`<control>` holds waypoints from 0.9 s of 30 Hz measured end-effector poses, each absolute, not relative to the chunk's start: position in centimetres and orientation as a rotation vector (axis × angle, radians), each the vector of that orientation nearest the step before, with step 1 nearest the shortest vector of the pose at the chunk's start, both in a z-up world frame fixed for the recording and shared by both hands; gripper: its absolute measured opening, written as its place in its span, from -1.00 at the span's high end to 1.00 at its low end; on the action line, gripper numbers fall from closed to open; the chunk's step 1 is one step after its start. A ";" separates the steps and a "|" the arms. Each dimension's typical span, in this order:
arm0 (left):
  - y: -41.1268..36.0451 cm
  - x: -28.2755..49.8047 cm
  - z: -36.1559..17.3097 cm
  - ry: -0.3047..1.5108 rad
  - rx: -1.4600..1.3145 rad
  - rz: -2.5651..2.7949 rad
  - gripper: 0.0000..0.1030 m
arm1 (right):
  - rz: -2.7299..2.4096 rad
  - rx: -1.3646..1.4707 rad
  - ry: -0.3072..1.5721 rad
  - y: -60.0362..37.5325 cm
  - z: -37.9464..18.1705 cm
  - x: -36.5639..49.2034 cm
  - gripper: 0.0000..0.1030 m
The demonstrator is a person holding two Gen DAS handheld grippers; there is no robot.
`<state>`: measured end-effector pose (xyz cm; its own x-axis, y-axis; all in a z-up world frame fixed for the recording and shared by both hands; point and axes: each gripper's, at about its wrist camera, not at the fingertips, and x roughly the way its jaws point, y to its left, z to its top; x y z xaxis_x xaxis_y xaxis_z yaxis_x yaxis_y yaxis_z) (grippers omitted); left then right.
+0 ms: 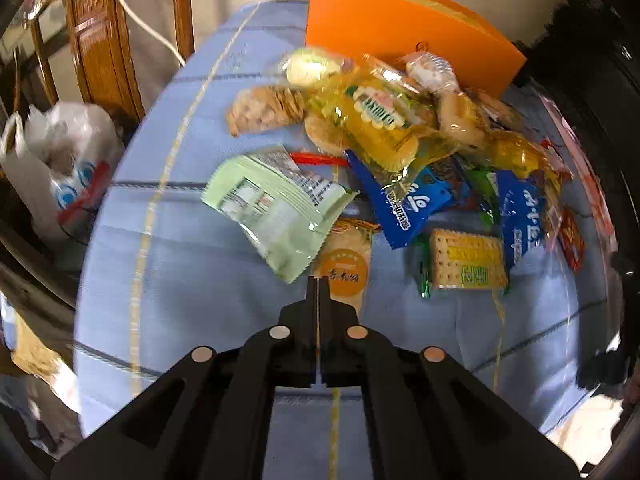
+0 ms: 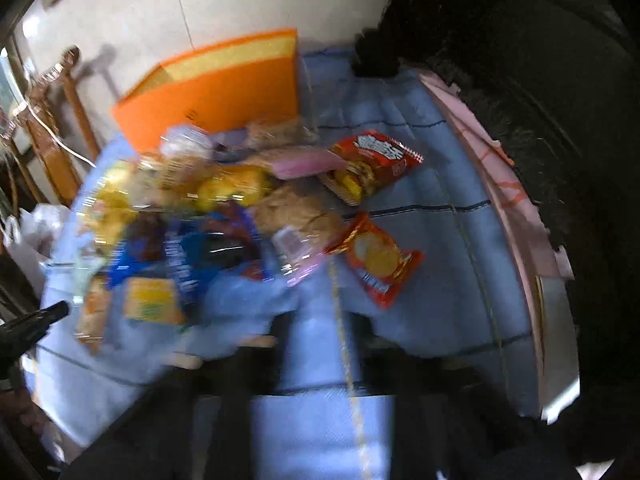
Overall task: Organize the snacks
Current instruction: 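Drop red chip packet with right tool while left tool drops biscuit pack into box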
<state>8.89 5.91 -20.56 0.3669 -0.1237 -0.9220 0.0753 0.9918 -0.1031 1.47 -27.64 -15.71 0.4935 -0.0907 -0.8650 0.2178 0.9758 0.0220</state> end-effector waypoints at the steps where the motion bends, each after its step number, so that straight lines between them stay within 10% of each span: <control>1: 5.9 9.2 -21.1 1.187 -0.059 -0.120 0.52 | -0.200 0.101 1.048 -27.9 -16.5 2.3 -0.62; 2: 5.6 9.4 -21.7 1.179 -0.056 -0.105 -0.24 | -0.215 0.034 1.042 -28.2 -17.3 3.3 -0.63; 3: 5.4 9.5 -22.0 1.163 -0.041 -0.080 -0.58 | -0.216 -0.020 1.041 -28.4 -18.0 4.1 -0.64; 5: 4.5 9.6 -22.4 1.092 0.003 -0.054 -0.80 | -0.210 -0.097 1.079 -28.8 -19.7 5.6 -0.68; 11: 2.5 10.3 -25.5 1.144 0.048 -0.068 -0.56 | -0.202 -0.176 1.139 -30.3 -23.9 8.0 -0.84; 14: 2.6 8.9 -24.5 1.069 0.049 -0.077 0.34 | -0.123 -0.050 1.173 -31.1 -23.6 8.2 0.10; 27: 6.1 7.0 -18.6 1.020 -0.121 -0.259 0.35 | -0.044 0.062 1.057 -29.5 -16.2 6.7 0.17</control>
